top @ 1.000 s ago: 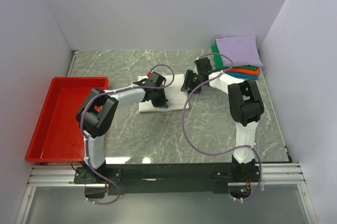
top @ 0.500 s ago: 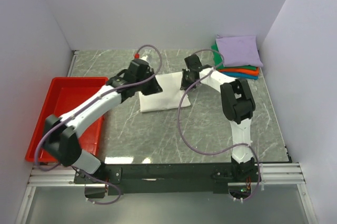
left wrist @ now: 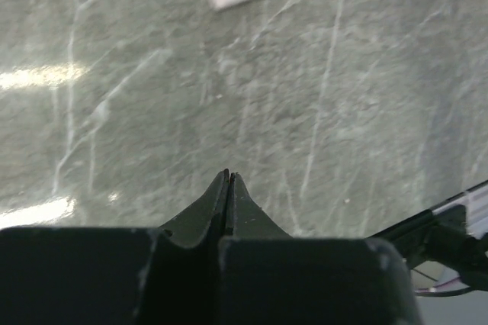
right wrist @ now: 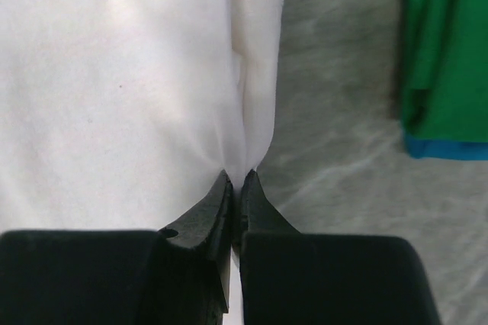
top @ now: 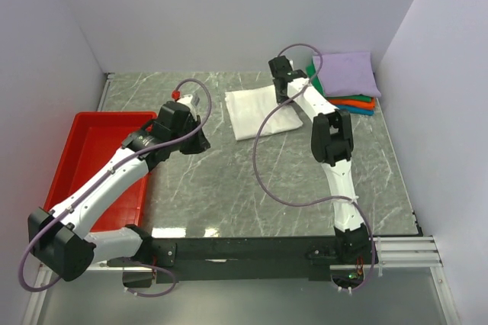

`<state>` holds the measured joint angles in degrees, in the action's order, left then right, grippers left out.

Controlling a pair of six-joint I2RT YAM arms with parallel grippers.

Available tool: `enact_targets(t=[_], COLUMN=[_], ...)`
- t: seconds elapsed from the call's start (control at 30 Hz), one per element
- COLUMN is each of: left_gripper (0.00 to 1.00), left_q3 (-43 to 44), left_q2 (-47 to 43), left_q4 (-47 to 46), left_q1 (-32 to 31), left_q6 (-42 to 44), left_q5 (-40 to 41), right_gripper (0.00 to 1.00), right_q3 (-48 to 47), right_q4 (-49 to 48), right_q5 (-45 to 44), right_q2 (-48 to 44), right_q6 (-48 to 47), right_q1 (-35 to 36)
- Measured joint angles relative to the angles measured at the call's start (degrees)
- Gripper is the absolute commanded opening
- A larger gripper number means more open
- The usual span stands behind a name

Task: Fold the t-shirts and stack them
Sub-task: Neatly place the folded tshirt to the corner

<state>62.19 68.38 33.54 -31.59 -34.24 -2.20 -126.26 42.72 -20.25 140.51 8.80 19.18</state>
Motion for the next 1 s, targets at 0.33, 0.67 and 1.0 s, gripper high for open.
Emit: enact_targets(t=[0.33, 0.67, 1.0], left_gripper=[0.01, 0.01, 0.01], left_q3=[-4.98, -8.9, -9.51], left_q2=[-0.96, -0.83, -0.83], left_q4=[0.26, -0.28, -0.39], left_q1=[0.48, 1.27, 1.27], left_q6=[2.73, 3.58, 3.61], left_q5=[3.89, 4.63, 4.44], right_gripper=[0.0, 0.0, 0.0], right_q3=[-0.46, -8.04, -12.0], right_q4=[-1.99, -3.3, -4.7], right_q5=[-2.49, -5.25, -9.05], right_q2=[-2.69, -5.92, -6.6], right_q6=[-13.68, -21.62, -26.86], right_q1=[-4.72, -7.54, -7.98])
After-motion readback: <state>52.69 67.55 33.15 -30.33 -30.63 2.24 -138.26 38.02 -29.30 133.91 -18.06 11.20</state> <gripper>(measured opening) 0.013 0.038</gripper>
